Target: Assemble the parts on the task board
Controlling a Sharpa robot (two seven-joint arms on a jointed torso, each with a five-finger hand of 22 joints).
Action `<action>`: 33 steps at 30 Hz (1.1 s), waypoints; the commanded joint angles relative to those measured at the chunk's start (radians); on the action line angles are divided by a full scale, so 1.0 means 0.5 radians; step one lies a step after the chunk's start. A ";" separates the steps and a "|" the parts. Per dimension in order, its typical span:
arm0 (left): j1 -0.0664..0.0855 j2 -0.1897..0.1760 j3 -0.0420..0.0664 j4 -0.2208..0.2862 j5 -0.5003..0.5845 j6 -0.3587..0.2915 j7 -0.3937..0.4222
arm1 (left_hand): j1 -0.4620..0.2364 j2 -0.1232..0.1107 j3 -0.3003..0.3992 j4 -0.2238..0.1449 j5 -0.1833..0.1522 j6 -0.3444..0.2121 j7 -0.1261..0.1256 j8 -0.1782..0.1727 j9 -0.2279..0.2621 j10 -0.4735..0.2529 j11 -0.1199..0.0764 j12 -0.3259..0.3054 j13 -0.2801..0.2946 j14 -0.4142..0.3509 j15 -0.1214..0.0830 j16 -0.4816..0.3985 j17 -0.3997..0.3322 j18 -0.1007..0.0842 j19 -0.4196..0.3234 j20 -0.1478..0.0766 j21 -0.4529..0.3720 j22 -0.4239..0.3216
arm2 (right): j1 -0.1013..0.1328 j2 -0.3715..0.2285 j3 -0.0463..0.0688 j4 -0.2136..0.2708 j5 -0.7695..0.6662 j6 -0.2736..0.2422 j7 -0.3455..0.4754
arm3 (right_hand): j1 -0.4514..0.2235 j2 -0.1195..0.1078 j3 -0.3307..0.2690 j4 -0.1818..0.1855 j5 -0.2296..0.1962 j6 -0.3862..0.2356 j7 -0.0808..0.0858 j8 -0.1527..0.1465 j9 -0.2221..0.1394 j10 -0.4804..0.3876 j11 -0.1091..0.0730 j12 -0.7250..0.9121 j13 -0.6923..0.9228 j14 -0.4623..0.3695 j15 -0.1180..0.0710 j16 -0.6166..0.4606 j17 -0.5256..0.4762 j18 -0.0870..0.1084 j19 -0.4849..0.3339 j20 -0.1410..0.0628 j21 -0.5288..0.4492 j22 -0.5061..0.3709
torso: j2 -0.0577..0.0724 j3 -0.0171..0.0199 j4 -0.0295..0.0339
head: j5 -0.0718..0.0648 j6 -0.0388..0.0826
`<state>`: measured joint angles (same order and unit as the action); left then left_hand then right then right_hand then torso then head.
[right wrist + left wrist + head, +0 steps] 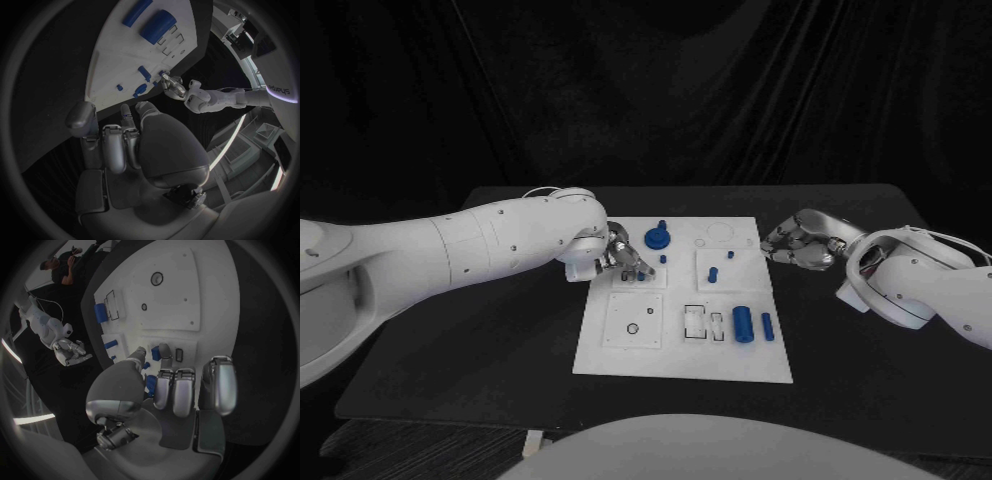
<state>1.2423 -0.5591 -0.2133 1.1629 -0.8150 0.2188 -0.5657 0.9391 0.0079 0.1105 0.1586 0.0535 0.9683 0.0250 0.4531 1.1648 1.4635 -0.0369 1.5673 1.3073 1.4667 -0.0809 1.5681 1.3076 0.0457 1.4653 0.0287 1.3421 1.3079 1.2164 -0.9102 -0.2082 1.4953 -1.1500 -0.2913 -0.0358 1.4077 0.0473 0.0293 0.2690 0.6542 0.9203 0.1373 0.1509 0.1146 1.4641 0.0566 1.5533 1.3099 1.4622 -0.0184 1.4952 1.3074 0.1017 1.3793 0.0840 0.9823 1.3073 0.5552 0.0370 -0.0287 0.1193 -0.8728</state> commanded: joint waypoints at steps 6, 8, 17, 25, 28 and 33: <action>0.099 -0.094 0.004 0.142 0.012 -0.203 0.097 | -0.070 -0.028 -0.169 0.136 -0.012 0.009 -0.013 0.035 0.036 0.215 -0.024 0.007 0.527 0.208 -0.026 0.005 0.526 0.004 0.020 -0.020 0.021 0.400 | -0.004 -0.018 0.001 0.009 -0.009 -0.011 -0.027 | 0.013 -0.006 0.007 0.000 0.005 0.008 0.000 -0.002 -0.003 0.143 -0.004 -0.011 0.446 0.149 0.002 -0.012 0.327 0.022 -0.014 0.006 -0.013 0.225 | 0.002 -0.0004 0.001 | -0.022 0.000; 0.133 -0.126 0.004 0.189 0.012 -0.239 0.115 | -0.045 -0.013 -0.214 0.179 -0.012 0.039 -0.025 0.088 0.081 0.215 -0.034 0.007 0.527 0.208 -0.034 0.005 0.526 0.001 0.027 -0.025 0.033 0.403 | -0.004 -0.023 0.001 0.012 -0.009 -0.014 -0.026 | 0.012 -0.008 0.007 0.001 0.004 0.008 0.000 -0.002 -0.003 0.144 -0.004 -0.010 0.447 0.149 0.002 -0.012 0.328 0.022 -0.014 0.007 -0.013 0.225 | 0.000 -0.0003 0.001 | -0.026 0.000; 0.278 -0.209 0.004 0.270 0.012 -0.254 0.146 | 0.054 0.033 -0.261 0.215 -0.010 0.016 -0.034 0.140 0.148 0.215 -0.039 0.007 0.527 0.208 -0.040 0.005 0.526 0.002 0.026 -0.032 0.030 0.402 | -0.004 -0.041 0.001 0.026 -0.009 -0.054 0.006 | 0.006 -0.012 0.006 0.005 0.002 0.012 0.000 0.000 -0.003 0.147 -0.003 -0.008 0.450 0.150 0.002 -0.008 0.332 0.021 -0.011 0.007 -0.006 0.227 | -0.002 -0.0001 -0.001 | -0.020 0.000; 0.307 -0.180 0.003 0.153 -0.063 -0.180 0.201 | 0.217 0.096 -0.264 0.192 -0.003 -0.079 -0.008 0.094 0.144 0.215 -0.017 0.007 0.527 0.208 -0.020 0.005 0.526 0.004 0.013 -0.016 0.014 0.399 | -0.004 -0.042 0.001 0.035 -0.009 -0.079 0.032 | -0.006 -0.017 0.005 0.015 -0.006 0.018 -0.001 0.002 -0.002 0.150 -0.004 -0.006 0.453 0.152 0.002 -0.004 0.336 0.020 -0.009 0.007 -0.002 0.228 | 0.000 -0.0003 0.001 | -0.026 0.000; 0.300 -0.154 0.003 0.085 -0.150 -0.168 0.237 | 0.266 0.120 -0.267 0.192 0.001 -0.137 0.021 -0.014 0.059 0.215 0.007 0.007 0.527 0.208 -0.001 0.005 0.526 0.006 0.004 -0.001 0.002 0.395 | -0.004 -0.041 0.001 0.035 -0.009 -0.079 0.035 | -0.008 -0.018 0.005 0.016 -0.008 0.018 -0.001 0.002 -0.002 0.151 -0.004 -0.006 0.454 0.152 0.002 -0.004 0.337 0.020 -0.008 0.007 -0.001 0.228 | 0.000 0.0000 -0.003 | -0.020 0.000; 0.265 -0.106 0.002 -0.049 -0.220 -0.168 0.290 | 0.353 0.145 -0.270 0.180 0.023 -0.104 0.059 -0.230 -0.211 0.215 0.041 0.007 0.527 0.208 0.032 0.005 0.526 0.007 -0.001 0.032 0.003 0.395 | -0.004 -0.039 0.001 0.035 -0.009 -0.074 0.035 | -0.010 -0.019 0.005 0.017 -0.009 0.019 -0.002 0.002 -0.002 0.151 -0.004 -0.005 0.454 0.153 0.002 -0.002 0.338 0.019 -0.007 0.007 0.003 0.229 | -0.001 0.0007 -0.003 | -0.011 0.000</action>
<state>1.3793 -0.6154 -0.2123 1.1456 -0.8761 0.1221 -0.4707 1.1066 0.0832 -0.0245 0.2548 0.0620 0.9130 0.0523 0.3467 1.0713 1.4655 -0.0241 1.5672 1.3073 1.4666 -0.0698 1.5681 1.3074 0.0456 1.4641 0.0389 1.3490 1.3076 1.2164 -0.9292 -0.2080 1.5103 -1.1500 -0.3124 -0.0248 1.4075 0.0470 0.0321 0.2718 0.6542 0.9202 0.1372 0.1509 0.1146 1.4641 0.0566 1.5533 1.3107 1.4622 -0.0184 1.4952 1.3074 0.1017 1.3794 0.0841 0.9823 1.3080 0.5547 0.0370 -0.0289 0.1114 -0.8728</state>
